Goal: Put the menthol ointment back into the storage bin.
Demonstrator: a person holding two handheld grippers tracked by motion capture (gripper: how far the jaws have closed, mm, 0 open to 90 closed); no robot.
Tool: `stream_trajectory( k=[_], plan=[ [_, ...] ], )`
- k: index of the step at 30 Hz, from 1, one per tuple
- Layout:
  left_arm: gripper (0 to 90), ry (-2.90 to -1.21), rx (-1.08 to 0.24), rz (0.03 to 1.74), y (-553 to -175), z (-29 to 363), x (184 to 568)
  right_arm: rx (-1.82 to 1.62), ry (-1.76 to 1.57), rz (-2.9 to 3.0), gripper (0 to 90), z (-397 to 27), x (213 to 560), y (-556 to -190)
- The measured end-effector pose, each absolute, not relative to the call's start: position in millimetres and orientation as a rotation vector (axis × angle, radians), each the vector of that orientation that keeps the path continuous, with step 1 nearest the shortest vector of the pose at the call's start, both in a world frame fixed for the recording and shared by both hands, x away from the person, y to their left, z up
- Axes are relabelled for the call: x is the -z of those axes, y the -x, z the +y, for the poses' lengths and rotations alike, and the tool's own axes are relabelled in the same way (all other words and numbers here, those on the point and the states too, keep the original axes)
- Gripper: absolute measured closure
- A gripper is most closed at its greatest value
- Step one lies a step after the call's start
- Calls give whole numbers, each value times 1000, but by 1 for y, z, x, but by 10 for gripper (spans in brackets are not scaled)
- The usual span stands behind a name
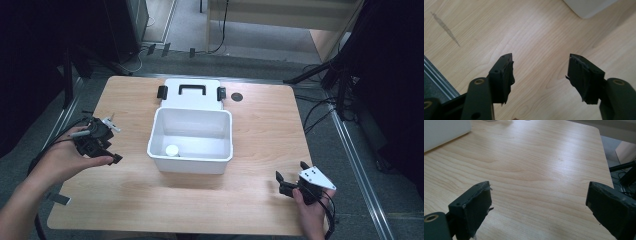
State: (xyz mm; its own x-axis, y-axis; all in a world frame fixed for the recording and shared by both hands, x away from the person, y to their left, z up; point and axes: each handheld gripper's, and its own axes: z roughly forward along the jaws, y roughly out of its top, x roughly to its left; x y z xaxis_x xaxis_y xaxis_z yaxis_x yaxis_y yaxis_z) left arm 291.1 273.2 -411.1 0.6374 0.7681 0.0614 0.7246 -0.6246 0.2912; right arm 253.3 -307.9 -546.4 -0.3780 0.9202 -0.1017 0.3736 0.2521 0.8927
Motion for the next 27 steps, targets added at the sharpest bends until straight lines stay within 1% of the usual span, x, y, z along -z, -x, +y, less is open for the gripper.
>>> stream_trajectory(
  k=[1, 2, 4, 7, 9, 12, 14, 15, 16, 18, 21, 23, 24, 25, 27],
  plan=[
    [373, -2601, -271, 1227, -290, 275, 413, -1084, -1176, 1881, 65, -308, 546, -253],
    [341, -2554, -281, 1255, -286, 279, 421, -1081, -1176, 1882, 65, -308, 546, -253],
    [299, -2528, -288, 1270, -282, 282, 431, -1081, -1176, 1882, 65, -308, 546, -253],
    [253, -2492, -310, 1285, -279, 286, 440, -1082, -1175, 1883, 65, -308, 546, -253],
    [236, -2433, -313, 1303, -275, 291, 450, -1081, -1176, 1883, 66, -308, 546, -253],
    [184, -2353, -380, 1321, -268, 296, 469, -1080, -1175, 1883, 65, -308, 546, -253],
    [175, -2330, -396, 1322, -266, 297, 473, -1080, -1176, 1883, 66, -308, 546, -253],
    [155, -2299, -411, 1323, -264, 298, 477, -1079, -1175, 1883, 65, -308, 546, -253],
    [148, -2233, -438, 1333, -260, 301, 485, -1079, -1176, 1883, 66, -308, 546, -253],
    [141, -2204, -451, 1336, -257, 303, 490, -1080, -1176, 1883, 66, -308, 546, -253],
    [117, -2044, -519, 1360, -246, 313, 509, -1079, -1176, 1884, 65, -308, 546, -254],
    [105, -2010, -523, 1363, -245, 315, 512, -1080, -1177, 1884, 65, -308, 546, -254],
    [99, -1930, -539, 1359, -239, 321, 521, -1079, -1178, 1885, 65, -308, 546, -254],
    [96, -1930, -539, 1359, -239, 321, 521, -1079, -1178, 1885, 65, -308, 546, -254],
    [95, -1856, -595, 1351, -232, 326, 531, -1077, -1174, 1886, 65, -308, 546, -254]
  ],
)
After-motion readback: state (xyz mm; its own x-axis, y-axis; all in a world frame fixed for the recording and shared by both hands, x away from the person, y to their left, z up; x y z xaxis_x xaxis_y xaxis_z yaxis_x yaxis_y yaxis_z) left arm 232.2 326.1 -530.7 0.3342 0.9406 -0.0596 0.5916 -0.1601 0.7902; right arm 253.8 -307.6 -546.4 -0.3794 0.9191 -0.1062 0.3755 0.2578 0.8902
